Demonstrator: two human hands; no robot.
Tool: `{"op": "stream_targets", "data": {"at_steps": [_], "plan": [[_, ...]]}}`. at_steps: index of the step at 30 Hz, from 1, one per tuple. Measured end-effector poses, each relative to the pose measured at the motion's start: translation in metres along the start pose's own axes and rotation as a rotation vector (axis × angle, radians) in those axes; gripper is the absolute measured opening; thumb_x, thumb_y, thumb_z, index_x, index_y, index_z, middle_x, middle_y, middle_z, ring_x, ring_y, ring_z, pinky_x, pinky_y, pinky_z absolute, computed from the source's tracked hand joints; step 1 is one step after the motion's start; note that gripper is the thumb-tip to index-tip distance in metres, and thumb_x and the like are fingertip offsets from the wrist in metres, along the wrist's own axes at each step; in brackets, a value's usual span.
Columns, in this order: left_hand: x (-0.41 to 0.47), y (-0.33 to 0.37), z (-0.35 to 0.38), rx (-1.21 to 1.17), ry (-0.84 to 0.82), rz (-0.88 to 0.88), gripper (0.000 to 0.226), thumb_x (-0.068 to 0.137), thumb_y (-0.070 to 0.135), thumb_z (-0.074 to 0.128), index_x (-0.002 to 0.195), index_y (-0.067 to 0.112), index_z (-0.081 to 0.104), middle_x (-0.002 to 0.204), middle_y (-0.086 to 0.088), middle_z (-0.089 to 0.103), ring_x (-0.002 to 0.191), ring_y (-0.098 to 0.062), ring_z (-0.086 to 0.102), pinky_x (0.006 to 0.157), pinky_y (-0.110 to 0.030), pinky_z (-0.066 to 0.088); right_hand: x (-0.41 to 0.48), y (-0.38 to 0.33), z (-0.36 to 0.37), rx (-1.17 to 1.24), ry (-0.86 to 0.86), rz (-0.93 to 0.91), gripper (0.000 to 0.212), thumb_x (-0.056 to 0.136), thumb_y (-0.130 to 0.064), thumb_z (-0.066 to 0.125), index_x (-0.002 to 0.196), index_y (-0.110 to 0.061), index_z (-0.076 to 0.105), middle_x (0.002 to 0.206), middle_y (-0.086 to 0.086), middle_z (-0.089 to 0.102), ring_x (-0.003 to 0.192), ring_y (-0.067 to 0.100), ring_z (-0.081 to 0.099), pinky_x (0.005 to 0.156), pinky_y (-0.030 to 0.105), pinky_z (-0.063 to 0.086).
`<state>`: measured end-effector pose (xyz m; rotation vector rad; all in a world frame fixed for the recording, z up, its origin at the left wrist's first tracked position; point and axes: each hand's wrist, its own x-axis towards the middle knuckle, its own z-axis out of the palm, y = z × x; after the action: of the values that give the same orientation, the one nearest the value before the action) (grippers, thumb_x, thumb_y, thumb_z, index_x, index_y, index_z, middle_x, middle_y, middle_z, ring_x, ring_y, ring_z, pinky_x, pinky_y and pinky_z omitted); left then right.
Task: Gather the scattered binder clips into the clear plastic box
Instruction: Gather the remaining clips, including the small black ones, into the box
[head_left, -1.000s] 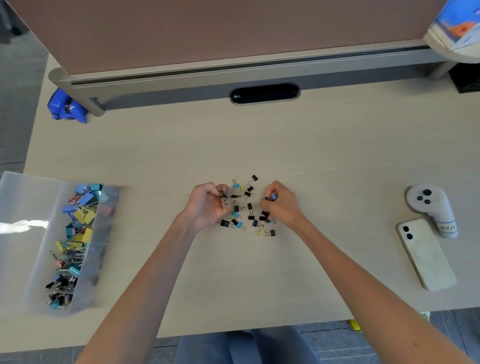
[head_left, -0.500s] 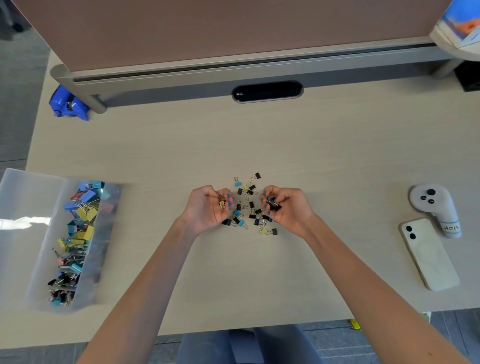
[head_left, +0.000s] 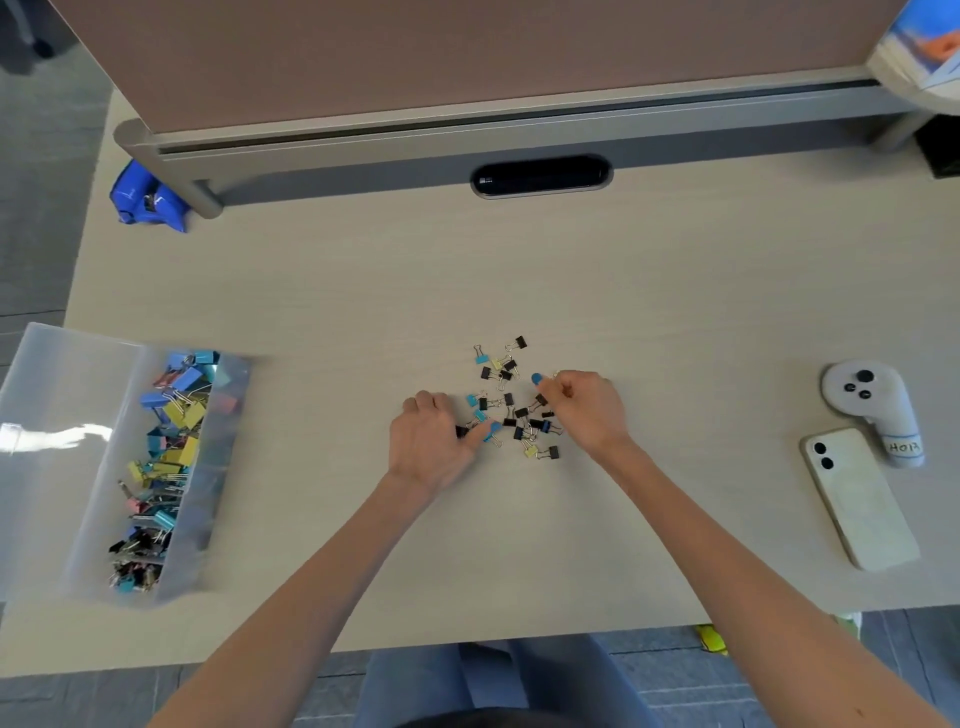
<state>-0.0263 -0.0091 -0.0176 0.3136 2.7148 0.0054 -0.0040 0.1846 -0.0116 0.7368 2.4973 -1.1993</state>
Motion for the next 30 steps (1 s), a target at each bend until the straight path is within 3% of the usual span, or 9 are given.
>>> {"op": "stream_targets", "data": {"at_steps": [2,6,12,14,18,21,26,30], "plan": [[-0.004,0.006,0.008,0.141,0.016,0.004,0.084,0.085,0.076,0.030,0.119,0.001,0.047,0.112,-0.010,0.051,0.099,-0.025,0.049,0.065,-0.030,0.036,-0.004,0.003,-0.001,-0.243,0.072,-0.044,0.044,0.093,-0.049,0.048,0.070,-0.012,0.052,0.064,0.001,0.057,0.065,0.026,0.054,0.057,0.029,0.038],[-0.003,0.013,0.018,0.302,0.040,0.030,0.082,0.085,0.078,0.021,0.113,0.005,0.043,0.106,-0.009,0.049,0.091,-0.023,0.046,0.063,-0.029,0.033,-0.013,0.010,0.003,-0.623,0.117,-0.167,0.052,0.092,-0.062,0.038,0.093,-0.010,0.043,0.080,0.011,0.066,0.076,0.033,0.064,0.058,0.031,0.034],[0.007,0.010,0.017,0.191,0.217,0.053,0.073,0.082,0.075,0.026,0.099,0.008,0.047,0.094,-0.007,0.051,0.082,-0.023,0.048,0.058,-0.029,0.033,-0.017,0.027,0.013,-0.860,0.055,-0.301,0.084,0.081,-0.079,0.033,0.126,-0.008,0.034,0.081,0.003,0.066,0.075,0.023,0.066,0.057,0.029,0.033],[0.008,0.006,0.024,0.186,0.283,0.103,0.073,0.081,0.074,0.026,0.094,0.007,0.050,0.088,-0.008,0.051,0.077,-0.024,0.048,0.055,-0.029,0.034,-0.014,0.030,0.017,-0.911,0.053,-0.406,0.083,0.078,-0.082,0.035,0.119,-0.009,0.039,0.076,0.003,0.064,0.068,0.022,0.064,0.053,0.029,0.032],[0.011,0.001,0.038,0.189,0.349,0.210,0.065,0.086,0.069,0.032,0.097,0.007,0.050,0.087,-0.009,0.051,0.075,-0.024,0.048,0.056,-0.032,0.040,-0.003,0.035,0.024,-1.019,0.190,-0.593,0.069,0.074,-0.078,0.047,0.086,-0.011,0.052,0.049,-0.001,0.050,0.038,0.016,0.049,0.038,0.021,0.022],[0.017,0.003,0.043,0.167,0.378,0.252,0.052,0.093,0.058,0.032,0.098,0.009,0.048,0.088,-0.009,0.050,0.075,-0.024,0.047,0.056,-0.032,0.040,0.005,0.043,0.035,-1.041,0.254,-0.691,0.055,0.084,-0.064,0.036,0.085,-0.013,0.056,0.052,0.001,0.052,0.039,0.017,0.051,0.037,0.021,0.025],[0.029,0.000,0.045,0.172,0.432,0.277,0.041,0.093,0.050,0.038,0.094,0.009,0.045,0.084,-0.008,0.052,0.070,-0.023,0.051,0.051,-0.031,0.041,0.019,0.045,0.036,-1.048,0.291,-0.792,0.047,0.083,-0.055,0.057,0.086,-0.013,0.038,0.048,-0.002,0.050,0.038,0.015,0.050,0.037,0.021,0.024],[0.031,-0.002,0.049,0.130,0.464,0.264,0.043,0.096,0.048,0.034,0.090,0.009,0.050,0.083,-0.006,0.051,0.070,-0.023,0.050,0.052,-0.032,0.040,0.023,0.048,0.038,-1.002,0.322,-0.773,0.046,0.084,-0.055,0.058,0.085,-0.014,0.036,0.048,-0.004,0.050,0.038,0.014,0.052,0.036,0.022,0.026]]}}
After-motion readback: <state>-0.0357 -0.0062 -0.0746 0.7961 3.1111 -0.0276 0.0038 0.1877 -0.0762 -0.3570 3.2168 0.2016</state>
